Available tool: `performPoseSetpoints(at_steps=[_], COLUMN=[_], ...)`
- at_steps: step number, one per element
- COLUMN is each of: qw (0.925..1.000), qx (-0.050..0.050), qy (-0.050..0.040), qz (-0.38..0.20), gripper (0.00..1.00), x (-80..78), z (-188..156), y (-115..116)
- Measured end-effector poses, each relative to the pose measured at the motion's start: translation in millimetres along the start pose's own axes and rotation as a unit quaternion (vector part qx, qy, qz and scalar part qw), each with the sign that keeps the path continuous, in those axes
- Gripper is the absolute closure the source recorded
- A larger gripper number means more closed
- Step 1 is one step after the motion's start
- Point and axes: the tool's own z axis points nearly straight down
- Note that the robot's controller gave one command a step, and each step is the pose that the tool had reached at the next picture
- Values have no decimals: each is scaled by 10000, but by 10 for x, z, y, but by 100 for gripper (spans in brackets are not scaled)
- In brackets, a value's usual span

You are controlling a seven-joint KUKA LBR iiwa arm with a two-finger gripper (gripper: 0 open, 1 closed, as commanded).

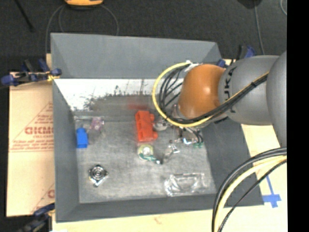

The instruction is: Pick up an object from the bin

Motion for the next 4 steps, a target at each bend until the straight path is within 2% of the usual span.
performPoseSetpoints(at_steps=[1,2,3,4], qw=[9987,9915,9853,9699], qx=[9,19,-1,-55], qy=[69,182,167,103], qz=[-513,-1286,-1700,-2434], gripper=[0,0,0,0], x=[-199,-455,-558,-652], z=[-2,-20,-16,-45], y=[202,445,758,1157])
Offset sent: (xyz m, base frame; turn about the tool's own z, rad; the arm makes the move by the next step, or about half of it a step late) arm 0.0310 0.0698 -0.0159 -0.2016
